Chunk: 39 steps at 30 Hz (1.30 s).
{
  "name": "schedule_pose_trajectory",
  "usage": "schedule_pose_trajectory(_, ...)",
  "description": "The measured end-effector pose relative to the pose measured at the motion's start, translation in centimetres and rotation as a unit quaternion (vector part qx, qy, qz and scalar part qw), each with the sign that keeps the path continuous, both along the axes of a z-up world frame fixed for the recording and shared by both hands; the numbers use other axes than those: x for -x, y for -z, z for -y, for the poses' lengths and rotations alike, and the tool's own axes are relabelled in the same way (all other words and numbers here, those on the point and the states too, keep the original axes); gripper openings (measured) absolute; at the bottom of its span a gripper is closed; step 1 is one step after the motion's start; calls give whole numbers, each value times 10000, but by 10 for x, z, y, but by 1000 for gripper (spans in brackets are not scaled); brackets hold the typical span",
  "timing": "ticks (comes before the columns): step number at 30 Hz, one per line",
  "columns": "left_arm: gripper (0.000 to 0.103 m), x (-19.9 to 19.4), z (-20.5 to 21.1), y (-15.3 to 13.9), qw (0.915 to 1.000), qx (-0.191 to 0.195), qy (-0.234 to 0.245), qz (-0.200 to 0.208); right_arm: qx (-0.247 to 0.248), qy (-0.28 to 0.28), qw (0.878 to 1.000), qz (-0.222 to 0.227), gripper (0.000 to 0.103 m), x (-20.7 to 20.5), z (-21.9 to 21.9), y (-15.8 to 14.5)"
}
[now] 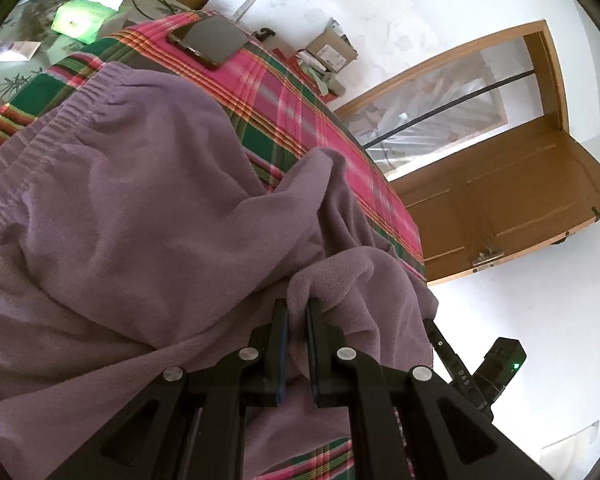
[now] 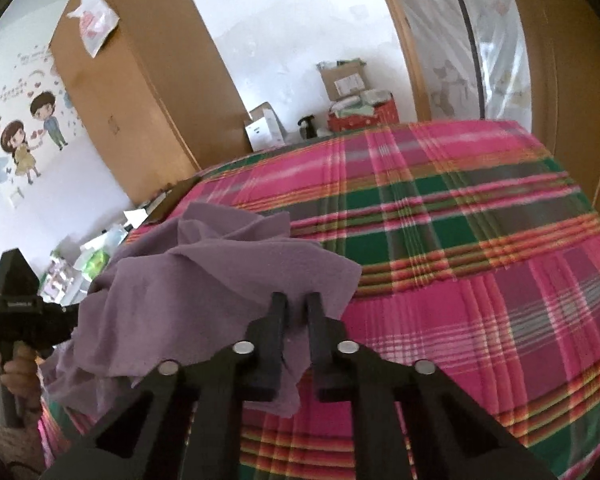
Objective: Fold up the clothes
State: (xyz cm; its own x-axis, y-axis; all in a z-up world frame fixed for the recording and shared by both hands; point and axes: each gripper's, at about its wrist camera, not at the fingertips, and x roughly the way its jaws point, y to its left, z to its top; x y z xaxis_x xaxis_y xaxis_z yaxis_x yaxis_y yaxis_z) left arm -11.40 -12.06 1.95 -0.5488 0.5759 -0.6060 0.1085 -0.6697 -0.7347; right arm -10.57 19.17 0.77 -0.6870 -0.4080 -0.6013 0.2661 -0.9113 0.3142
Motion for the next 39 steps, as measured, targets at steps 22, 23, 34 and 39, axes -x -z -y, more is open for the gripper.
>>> schedule_pose_trajectory(22,9,-7,-106,-62,9847,195,1519,-828,105,882,9926,-825,5,-40,-56,-52)
schedule_pose_trajectory(23,9,-7,-114,-62,9830,188,1628,-822,113,937,9920,-836,5,-43,-61,-53)
schedule_pose_trajectory(34,9,-12,-206,-51,9586,104,2784,-586,125,1687,9823,-799,5,-78,-117,-50)
schedule_pose_trajectory(39,9,-12,-232,-33,9527,171,3018,-309,150,2059,9761,-677,5,-89,-139,-43)
